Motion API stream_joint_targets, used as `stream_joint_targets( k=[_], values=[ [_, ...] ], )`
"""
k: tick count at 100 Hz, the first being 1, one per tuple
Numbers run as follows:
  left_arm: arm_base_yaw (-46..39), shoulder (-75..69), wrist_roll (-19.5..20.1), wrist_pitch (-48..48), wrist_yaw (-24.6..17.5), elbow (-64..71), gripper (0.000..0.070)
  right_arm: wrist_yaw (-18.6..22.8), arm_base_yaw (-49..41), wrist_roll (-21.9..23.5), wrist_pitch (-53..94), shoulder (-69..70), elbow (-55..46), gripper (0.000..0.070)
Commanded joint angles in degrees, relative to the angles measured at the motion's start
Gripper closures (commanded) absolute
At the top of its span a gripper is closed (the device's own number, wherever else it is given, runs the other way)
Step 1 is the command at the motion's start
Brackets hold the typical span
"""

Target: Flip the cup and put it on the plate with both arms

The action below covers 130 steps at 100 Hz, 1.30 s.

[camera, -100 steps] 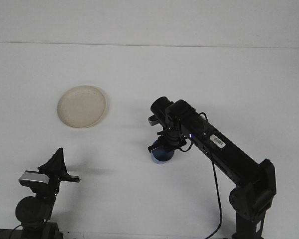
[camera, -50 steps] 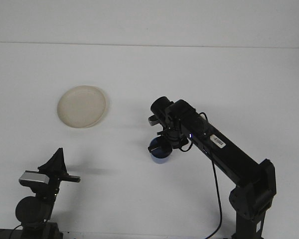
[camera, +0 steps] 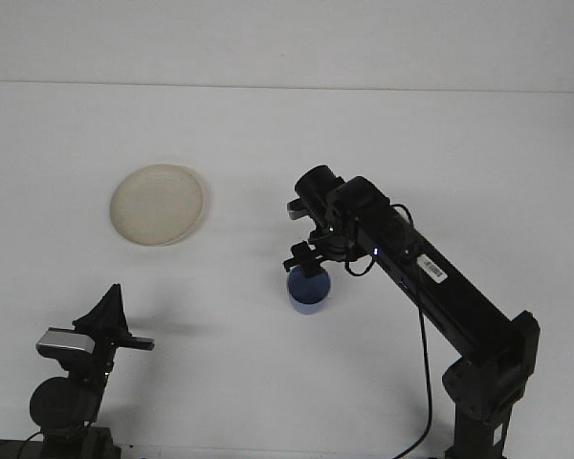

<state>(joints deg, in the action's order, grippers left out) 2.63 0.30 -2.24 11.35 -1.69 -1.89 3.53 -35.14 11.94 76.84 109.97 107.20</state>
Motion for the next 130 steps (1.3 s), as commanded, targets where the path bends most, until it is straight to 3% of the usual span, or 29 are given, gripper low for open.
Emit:
stream_joint_targets(
  k=[1, 29, 73, 99, 122, 130],
  values=[
    [-0.04, -0.11, 0.28, 0.7, -0.02, 1.09, 0.0689, 0.15, 0.11, -1.64, 1.7, -1.09, 2.16, 0.0322],
    [-0.04, -0.11, 0.28, 0.68, -0.02, 1.09, 0.0689, -0.13, 5.42, -5.95, 1.77, -8.76, 2.45, 0.0322],
    [-0.04, -0.11, 0.28, 0.7, -0.02, 1.09, 0.0689, -0.66, 23.63, -9.88, 1.57, -23.43, -2.58, 0.0317],
    [-0.04, -0.11, 0.28, 0.7, -0.02, 1.09, 0.0689, -0.76, 32.3, -10.71, -12.9, -39.36, -21.44, 0.031],
    [-0.04, -0.11, 0.28, 0.7, -0.02, 1.09, 0.0689, -0.74, 33.4, -10.69, -29.24, -56.76, -42.23, 0.0308],
    [-0.04, -0.11, 0.28, 0.7, -0.02, 1.09, 0.0689, -0.76, 33.38, -10.69, -35.52, -62.69, -49.27, 0.0273]
  ],
)
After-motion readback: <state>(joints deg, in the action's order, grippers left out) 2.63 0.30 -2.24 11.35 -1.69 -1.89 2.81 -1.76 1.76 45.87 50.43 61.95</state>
